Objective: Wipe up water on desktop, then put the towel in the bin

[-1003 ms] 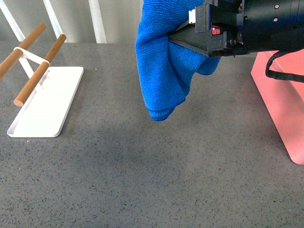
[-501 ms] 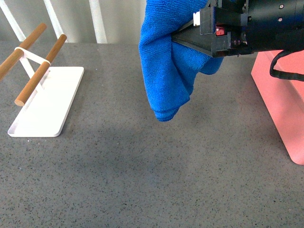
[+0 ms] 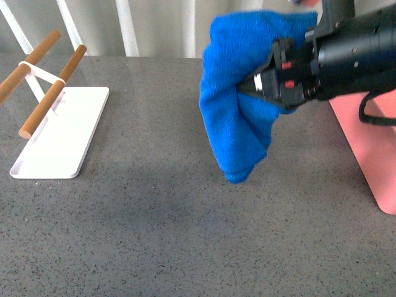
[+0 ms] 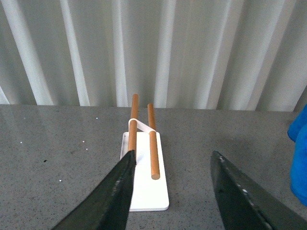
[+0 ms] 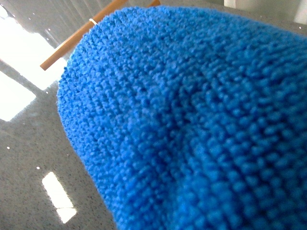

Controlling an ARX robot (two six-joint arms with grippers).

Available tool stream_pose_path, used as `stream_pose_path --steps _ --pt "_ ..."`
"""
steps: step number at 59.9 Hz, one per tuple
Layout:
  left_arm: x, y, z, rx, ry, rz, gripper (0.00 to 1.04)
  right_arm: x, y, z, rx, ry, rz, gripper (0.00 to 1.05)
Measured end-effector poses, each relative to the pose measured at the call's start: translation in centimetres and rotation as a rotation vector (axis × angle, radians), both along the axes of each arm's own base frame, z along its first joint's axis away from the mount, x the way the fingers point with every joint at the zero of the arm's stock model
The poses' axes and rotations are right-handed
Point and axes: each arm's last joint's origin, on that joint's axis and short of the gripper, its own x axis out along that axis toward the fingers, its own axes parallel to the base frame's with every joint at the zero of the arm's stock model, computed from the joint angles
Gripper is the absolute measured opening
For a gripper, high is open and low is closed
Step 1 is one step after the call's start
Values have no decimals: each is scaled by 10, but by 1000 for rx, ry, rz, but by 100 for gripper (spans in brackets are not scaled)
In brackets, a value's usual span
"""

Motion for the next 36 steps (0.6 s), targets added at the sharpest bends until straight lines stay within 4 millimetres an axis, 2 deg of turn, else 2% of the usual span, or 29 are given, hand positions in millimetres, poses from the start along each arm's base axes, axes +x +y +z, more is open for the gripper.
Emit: stream_pose_path --steps 17,22,36 --pt "0 0 0 0 0 0 99 12 -14 -80 -329 206 -82 4" --pt "0 0 0 2 0 0 98 19 -19 -97 -394 283 -106 4" --pt "0 0 0 2 0 0 98 57 -25 -102 -515 315 -133 4"
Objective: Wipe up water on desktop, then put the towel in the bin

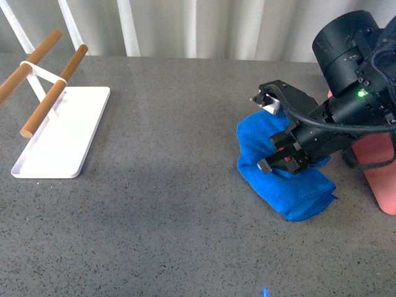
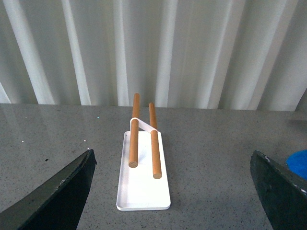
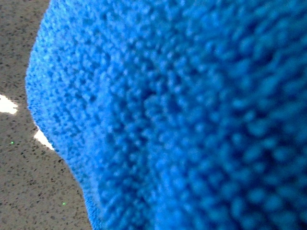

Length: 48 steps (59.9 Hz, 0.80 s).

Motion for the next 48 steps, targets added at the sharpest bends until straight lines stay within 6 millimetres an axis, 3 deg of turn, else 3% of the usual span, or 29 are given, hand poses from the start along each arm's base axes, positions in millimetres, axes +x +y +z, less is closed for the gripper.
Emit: stream_pose_path --steps 26,37,48 --pt "0 0 0 0 0 0 98 73 12 5 -161 -40 24 4" --pt "0 0 0 0 -1 0 98 96 37 8 -215 -81 58 4" --pt "0 0 0 0 -1 0 98 104 67 11 -206 -118 105 4"
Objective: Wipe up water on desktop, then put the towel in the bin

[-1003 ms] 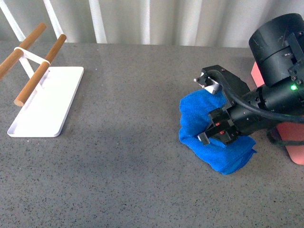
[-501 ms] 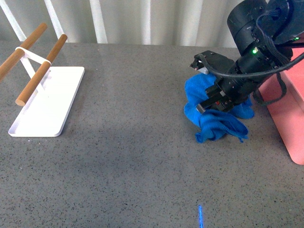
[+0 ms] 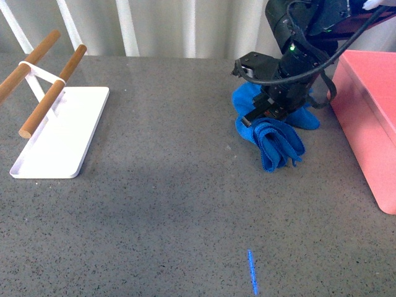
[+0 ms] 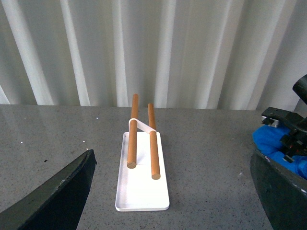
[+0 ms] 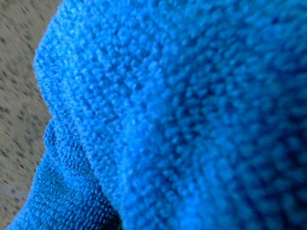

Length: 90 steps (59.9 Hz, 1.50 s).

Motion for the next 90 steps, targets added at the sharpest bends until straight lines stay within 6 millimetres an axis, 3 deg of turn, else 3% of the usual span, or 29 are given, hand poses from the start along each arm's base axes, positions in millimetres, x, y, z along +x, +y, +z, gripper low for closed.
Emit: stream_pose_path --steps 9,15,20,34,39,44,53,59,64,73,90 --pt "0 0 0 0 0 0 98 -7 27 2 51 3 55 4" --pt "0 0 0 0 0 0 98 -24 50 2 101 19 110 4" --pt "0 0 0 0 0 0 98 -40 56 4 128 32 135 4" --pt "0 0 0 0 0 0 98 -92 42 22 124 56 160 4" --pt "0 0 0 0 0 0 98 -100 35 44 128 -4 188 4" --pt "0 0 0 0 0 0 98 -100 28 78 136 -97 197 4" --pt "0 0 0 0 0 0 98 -94 -1 171 104 -292 76 4" --pt "0 0 0 0 0 0 98 -89 -23 209 88 -350 -42 4" --pt "0 0 0 0 0 0 98 -87 -45 227 85 -352 -147 4" --pt "0 0 0 0 0 0 98 -88 -89 231 43 -267 -383 4" --pt "0 0 0 0 0 0 98 -98 -145 208 -8 -166 -609 4"
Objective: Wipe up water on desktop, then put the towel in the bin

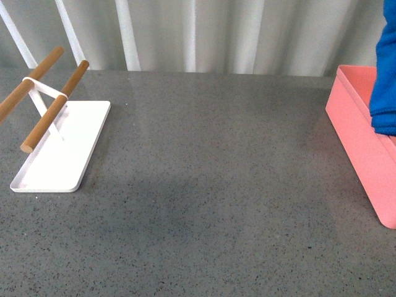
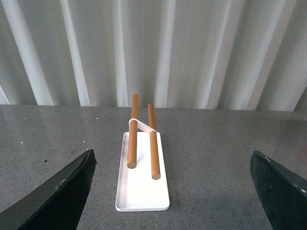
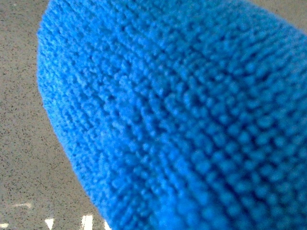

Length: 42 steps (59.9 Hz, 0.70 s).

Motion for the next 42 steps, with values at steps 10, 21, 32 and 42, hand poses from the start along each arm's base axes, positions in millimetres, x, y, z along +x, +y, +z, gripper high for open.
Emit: stream_pose_path --steps 10,21,32,42 --pt "0 0 0 0 0 0 98 -2 -32 4 73 8 -114 4" --pt "0 0 0 0 0 0 98 -3 -57 8 95 -6 -176 4" --pt "0 0 0 0 0 0 98 0 -70 3 67 -2 -208 4" --pt "0 0 0 0 0 0 98 -2 -80 -7 49 25 -225 4"
